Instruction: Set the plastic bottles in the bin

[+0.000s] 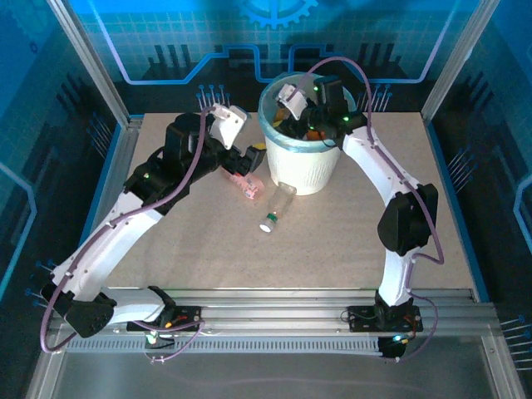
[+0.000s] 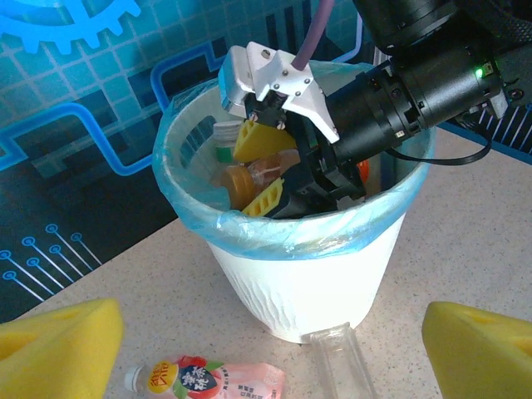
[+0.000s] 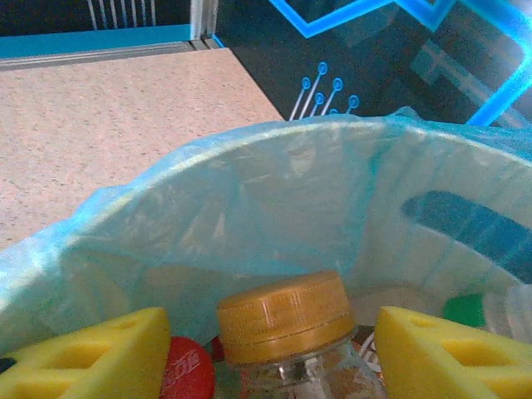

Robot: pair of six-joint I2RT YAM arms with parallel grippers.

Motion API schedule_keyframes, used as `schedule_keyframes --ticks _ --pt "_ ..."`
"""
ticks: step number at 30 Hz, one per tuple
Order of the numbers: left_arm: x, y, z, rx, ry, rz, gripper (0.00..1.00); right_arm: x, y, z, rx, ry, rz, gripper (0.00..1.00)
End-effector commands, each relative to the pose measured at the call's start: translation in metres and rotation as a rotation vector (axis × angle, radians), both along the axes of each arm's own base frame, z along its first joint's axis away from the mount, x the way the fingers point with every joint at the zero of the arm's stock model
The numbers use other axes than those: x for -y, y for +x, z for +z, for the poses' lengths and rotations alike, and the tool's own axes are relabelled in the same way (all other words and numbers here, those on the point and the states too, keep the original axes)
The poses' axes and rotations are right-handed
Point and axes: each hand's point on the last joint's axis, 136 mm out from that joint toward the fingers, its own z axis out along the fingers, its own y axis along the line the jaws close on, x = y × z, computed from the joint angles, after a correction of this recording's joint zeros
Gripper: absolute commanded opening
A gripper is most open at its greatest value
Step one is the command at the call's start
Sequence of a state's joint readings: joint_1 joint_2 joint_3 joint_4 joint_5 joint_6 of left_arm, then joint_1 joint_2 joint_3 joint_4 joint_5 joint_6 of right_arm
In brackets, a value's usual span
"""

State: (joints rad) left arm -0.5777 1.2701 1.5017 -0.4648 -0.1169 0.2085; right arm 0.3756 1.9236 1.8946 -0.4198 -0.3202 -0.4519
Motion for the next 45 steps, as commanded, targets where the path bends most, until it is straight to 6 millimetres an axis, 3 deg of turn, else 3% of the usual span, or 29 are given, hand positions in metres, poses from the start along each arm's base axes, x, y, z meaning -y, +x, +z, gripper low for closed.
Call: schedule_keyframes --ticks 1,4,7,10,14,17,20,24,30,33,36,39,43,45 --pt "-0.011 -0.004 0.021 0.056 -0.043 0.032 0.94 0.0 -0.014 0.049 0.019 0.094 0.04 0.67" --pt "-0.012 -0.006 0.025 0.058 -0.057 0.034 0.94 0.001 -0.015 0.073 0.033 0.125 0.027 0.67" --pt "-0.014 -0.008 0.026 0.059 -0.063 0.036 0.94 0.001 -0.018 0.077 0.024 0.133 0.023 0.65" --pt "-0.016 -0.008 0.023 0.055 -0.058 0.043 0.94 0.008 -0.011 0.057 -0.01 0.097 -0.038 0.54" --pt "-0.018 -0.009 0.019 0.049 -0.057 0.045 0.95 0.018 -0.003 0.013 -0.075 0.02 -0.097 0.42" --pt "-0.02 -0.009 0.017 0.046 -0.052 0.05 0.95 0.018 -0.003 -0.012 -0.133 -0.012 -0.093 0.37" --pt "-0.022 -0.009 0.015 0.043 -0.049 0.053 0.95 0.015 -0.002 -0.023 -0.17 -0.013 -0.081 0.35" --pt "-0.026 -0.012 0.016 0.038 -0.057 0.059 0.95 0.01 0.0 0.0 -0.143 0.024 -0.07 0.36" --pt "-0.031 -0.019 0.019 0.016 -0.08 0.065 0.95 0.001 -0.01 0.073 -0.027 0.095 -0.109 0.47" --pt "-0.035 -0.026 0.013 -0.039 -0.091 0.082 0.95 -0.004 -0.025 0.101 -0.043 0.132 -0.164 0.52" --pt "-0.044 -0.034 0.002 -0.112 -0.111 0.119 0.94 -0.015 -0.049 0.11 -0.068 0.108 -0.209 0.53" --pt "-0.052 -0.046 -0.015 -0.189 -0.134 0.153 0.95 -0.032 -0.082 0.105 -0.073 0.041 -0.24 0.56" --pt "-0.065 -0.061 -0.048 -0.284 -0.176 0.209 0.95 -0.06 -0.129 0.084 -0.112 0.004 -0.226 0.59" --pt "-0.073 -0.069 -0.062 -0.327 -0.206 0.246 0.94 -0.064 -0.142 0.069 -0.156 0.012 -0.273 0.58"
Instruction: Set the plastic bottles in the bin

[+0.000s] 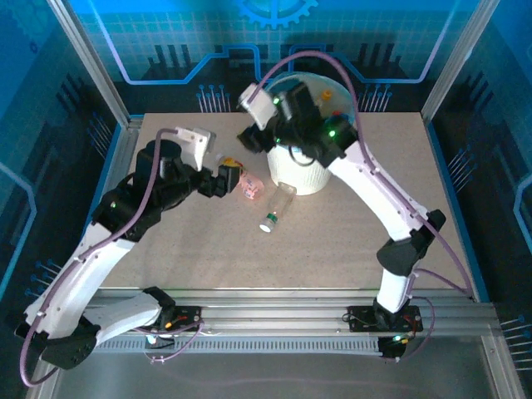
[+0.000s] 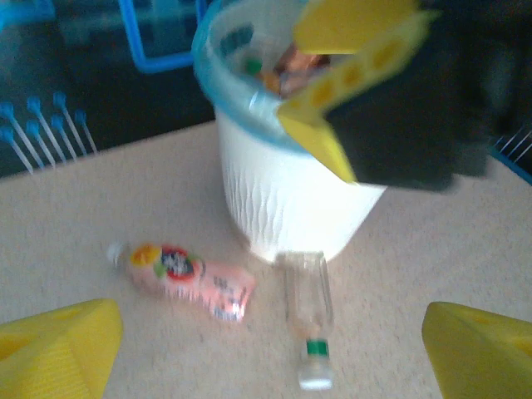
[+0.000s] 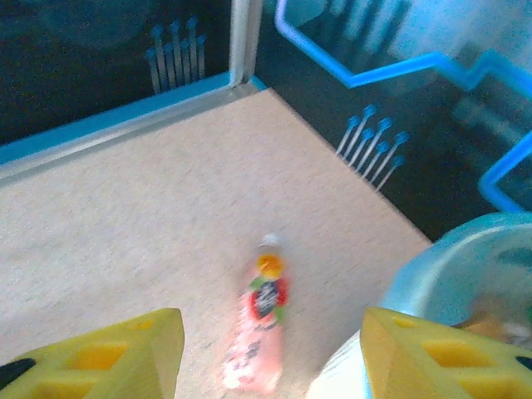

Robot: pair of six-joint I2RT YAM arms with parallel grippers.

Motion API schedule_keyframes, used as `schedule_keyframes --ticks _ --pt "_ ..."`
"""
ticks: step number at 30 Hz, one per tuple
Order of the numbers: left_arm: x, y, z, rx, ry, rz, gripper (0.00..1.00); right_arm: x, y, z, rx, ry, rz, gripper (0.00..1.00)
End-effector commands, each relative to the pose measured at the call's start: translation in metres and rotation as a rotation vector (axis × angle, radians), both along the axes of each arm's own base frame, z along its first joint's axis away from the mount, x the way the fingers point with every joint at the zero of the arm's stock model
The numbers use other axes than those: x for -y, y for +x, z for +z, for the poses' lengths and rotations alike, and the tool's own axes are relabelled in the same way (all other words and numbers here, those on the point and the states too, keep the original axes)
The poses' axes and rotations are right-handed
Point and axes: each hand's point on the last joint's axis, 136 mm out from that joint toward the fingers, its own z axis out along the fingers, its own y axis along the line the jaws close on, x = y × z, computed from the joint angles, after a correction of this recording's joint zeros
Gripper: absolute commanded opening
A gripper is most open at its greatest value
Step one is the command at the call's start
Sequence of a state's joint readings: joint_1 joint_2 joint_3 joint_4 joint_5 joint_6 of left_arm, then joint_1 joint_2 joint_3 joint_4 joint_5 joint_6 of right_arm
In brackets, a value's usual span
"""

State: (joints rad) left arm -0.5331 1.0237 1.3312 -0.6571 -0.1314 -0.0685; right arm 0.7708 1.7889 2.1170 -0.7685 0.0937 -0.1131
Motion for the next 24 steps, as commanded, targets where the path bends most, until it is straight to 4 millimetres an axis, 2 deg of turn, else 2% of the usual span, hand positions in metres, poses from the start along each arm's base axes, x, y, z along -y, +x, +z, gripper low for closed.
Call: schedule_keyframes --ticks 1,2,6,10,15,16,17,24 --pt "-0.019 -0.016 -0.034 -0.132 -0.062 0.1 0.93 0.02 -0.012 -0.03 -0.096 -0.017 -0.201 0.57" --pt "-0.022 -0.02 -0.041 -0.151 -0.072 0.112 0.92 0.025 -0.015 -0.041 -0.132 -0.007 -0.255 0.57" --pt "-0.033 -0.04 -0.08 -0.219 -0.089 0.142 0.91 0.041 -0.026 -0.107 -0.306 0.007 -0.435 0.56" --pt "-0.038 -0.058 -0.111 -0.263 -0.117 0.14 0.89 0.074 -0.032 -0.168 -0.39 -0.015 -0.66 0.64" --pt "-0.04 -0.067 -0.125 -0.284 -0.117 0.135 0.9 0.098 -0.025 -0.208 -0.433 0.056 -0.851 0.78" --pt "-0.04 -0.066 -0.127 -0.287 -0.114 0.133 0.9 0.106 -0.022 -0.214 -0.434 0.068 -0.917 0.89" --pt "-0.039 -0.066 -0.127 -0.289 -0.116 0.132 0.9 0.111 -0.019 -0.219 -0.438 0.074 -0.96 0.94" --pt "-0.03 -0.058 -0.121 -0.283 -0.132 0.111 0.89 0.104 0.012 -0.252 -0.49 0.049 -1.055 0.97"
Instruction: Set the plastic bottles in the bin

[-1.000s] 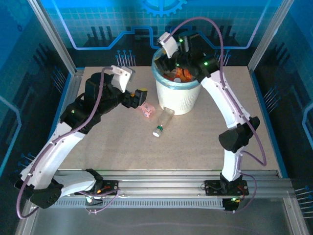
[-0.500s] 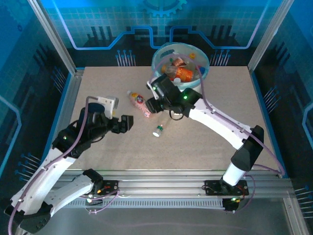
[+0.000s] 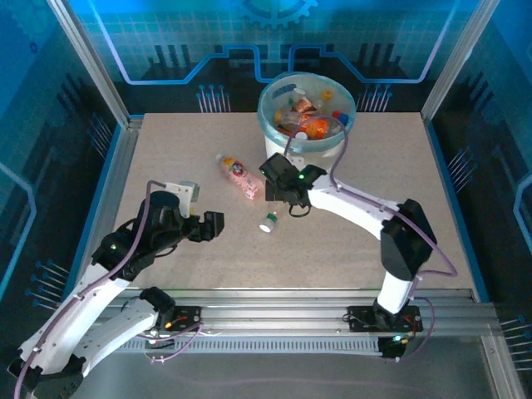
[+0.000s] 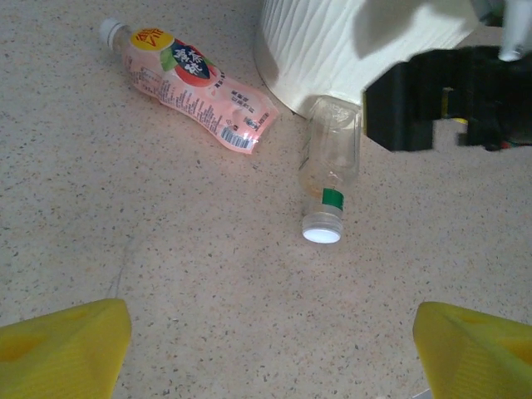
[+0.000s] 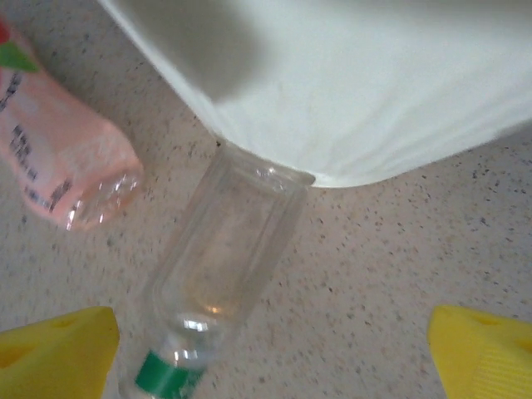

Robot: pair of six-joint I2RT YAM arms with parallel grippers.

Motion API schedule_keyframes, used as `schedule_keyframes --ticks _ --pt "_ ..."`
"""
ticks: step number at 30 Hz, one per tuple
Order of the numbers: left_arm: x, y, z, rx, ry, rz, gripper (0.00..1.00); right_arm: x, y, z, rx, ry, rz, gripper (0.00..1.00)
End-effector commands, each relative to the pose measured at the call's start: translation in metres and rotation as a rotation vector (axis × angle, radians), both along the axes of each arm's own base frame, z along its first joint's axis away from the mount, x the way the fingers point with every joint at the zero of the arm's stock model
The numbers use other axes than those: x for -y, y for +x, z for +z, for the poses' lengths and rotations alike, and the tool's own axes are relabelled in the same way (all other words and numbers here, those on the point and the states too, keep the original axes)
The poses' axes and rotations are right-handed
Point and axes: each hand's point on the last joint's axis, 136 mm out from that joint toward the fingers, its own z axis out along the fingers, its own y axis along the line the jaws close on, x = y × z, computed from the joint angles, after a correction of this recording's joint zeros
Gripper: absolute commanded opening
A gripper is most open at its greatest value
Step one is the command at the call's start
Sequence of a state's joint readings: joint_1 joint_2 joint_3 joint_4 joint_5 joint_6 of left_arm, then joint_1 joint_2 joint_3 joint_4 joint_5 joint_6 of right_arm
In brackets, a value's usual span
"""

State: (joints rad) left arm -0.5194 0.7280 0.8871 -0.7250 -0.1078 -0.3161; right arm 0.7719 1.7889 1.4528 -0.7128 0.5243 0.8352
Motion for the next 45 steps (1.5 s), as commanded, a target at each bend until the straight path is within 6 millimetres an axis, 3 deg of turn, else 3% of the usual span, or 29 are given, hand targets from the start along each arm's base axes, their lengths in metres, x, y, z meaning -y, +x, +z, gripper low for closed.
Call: schedule_keyframes --ticks 1,9,19,25,32,45 --pt "0.006 0.003 0.009 0.009 -0.045 -0.005 0.89 -0.003 0.021 -0.01 0.016 0.029 -0.104 0.97" --pt "-0.003 -0.007 0.009 0.0 -0.035 0.012 0.89 -0.007 0.041 -0.051 -0.035 0.017 -0.172 0.93" --pt "-0.012 -0.016 0.009 0.019 -0.038 0.028 0.89 -0.002 0.041 -0.092 -0.108 -0.036 -0.204 0.94" --pt "-0.012 -0.015 0.015 0.032 -0.032 0.025 0.89 -0.006 0.038 -0.106 -0.131 -0.012 -0.184 0.8" --pt "-0.011 -0.014 0.021 0.051 -0.035 0.017 0.9 -0.015 0.027 -0.09 -0.107 -0.004 -0.096 0.67" --pt "-0.008 -0.007 0.047 0.138 -0.043 0.003 0.9 -0.039 -0.019 -0.009 0.032 -0.002 0.136 0.55"
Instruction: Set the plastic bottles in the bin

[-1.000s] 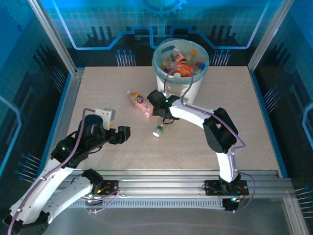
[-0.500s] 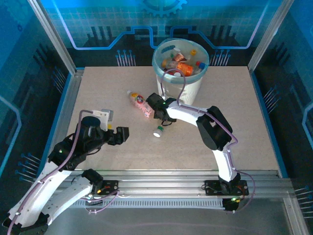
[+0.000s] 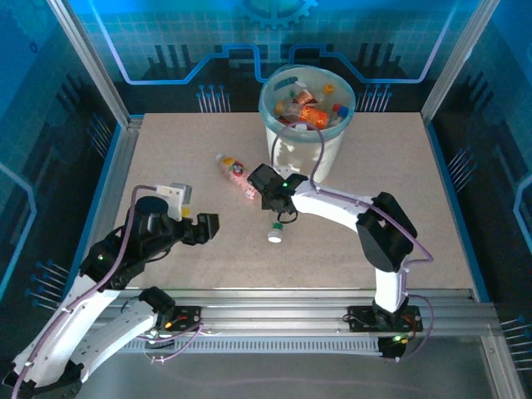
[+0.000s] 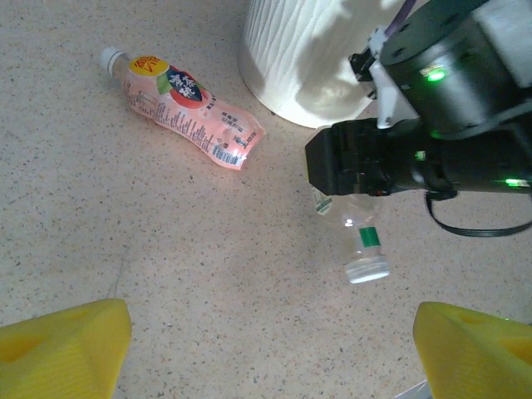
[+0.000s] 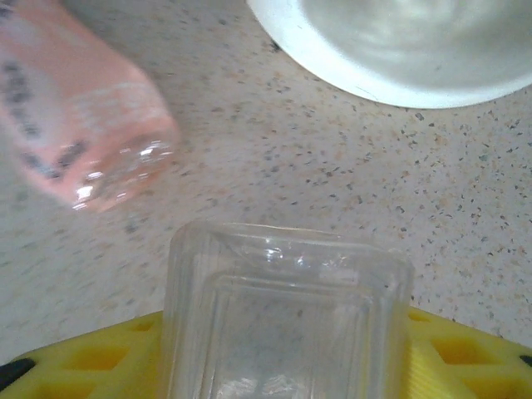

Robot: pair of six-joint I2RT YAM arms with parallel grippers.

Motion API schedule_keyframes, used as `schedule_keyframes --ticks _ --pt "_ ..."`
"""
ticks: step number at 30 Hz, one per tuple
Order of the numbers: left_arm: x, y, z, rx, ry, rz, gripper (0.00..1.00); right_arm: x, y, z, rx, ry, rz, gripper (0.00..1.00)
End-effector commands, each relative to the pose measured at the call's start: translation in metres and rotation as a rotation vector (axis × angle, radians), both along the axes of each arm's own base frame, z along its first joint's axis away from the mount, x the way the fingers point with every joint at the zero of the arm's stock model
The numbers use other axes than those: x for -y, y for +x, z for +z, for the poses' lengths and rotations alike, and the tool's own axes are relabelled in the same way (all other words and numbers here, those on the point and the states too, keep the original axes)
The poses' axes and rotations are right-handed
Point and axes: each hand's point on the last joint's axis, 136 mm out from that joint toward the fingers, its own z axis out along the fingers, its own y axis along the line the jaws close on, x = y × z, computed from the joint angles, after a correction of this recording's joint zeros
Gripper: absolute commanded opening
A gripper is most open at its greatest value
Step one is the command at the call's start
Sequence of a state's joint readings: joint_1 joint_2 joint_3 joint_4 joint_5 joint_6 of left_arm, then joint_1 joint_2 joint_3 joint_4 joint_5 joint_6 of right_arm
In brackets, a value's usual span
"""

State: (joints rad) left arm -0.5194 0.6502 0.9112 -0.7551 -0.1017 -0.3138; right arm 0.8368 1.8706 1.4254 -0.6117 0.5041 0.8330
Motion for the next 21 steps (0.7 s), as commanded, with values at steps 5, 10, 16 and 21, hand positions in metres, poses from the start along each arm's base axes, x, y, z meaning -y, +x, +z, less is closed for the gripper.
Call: schedule_keyframes --ticks 5,10,16,21 --pt "-0.002 0.01 0.057 0.154 -0.013 0.004 0.89 -0.029 -0.033 0.093 0.145 0.061 0.249 0.54" --pt "-0.004 0.021 0.094 0.261 0.003 0.02 0.89 -0.031 -0.031 0.202 0.35 0.092 0.37 0.53" --pt "0.003 0.042 0.116 0.331 0.02 0.027 0.9 -0.009 0.018 0.334 0.675 0.024 0.374 0.54" --pt "0.019 0.064 0.12 0.327 0.016 0.008 0.9 0.042 0.096 0.369 0.811 -0.019 0.208 0.53"
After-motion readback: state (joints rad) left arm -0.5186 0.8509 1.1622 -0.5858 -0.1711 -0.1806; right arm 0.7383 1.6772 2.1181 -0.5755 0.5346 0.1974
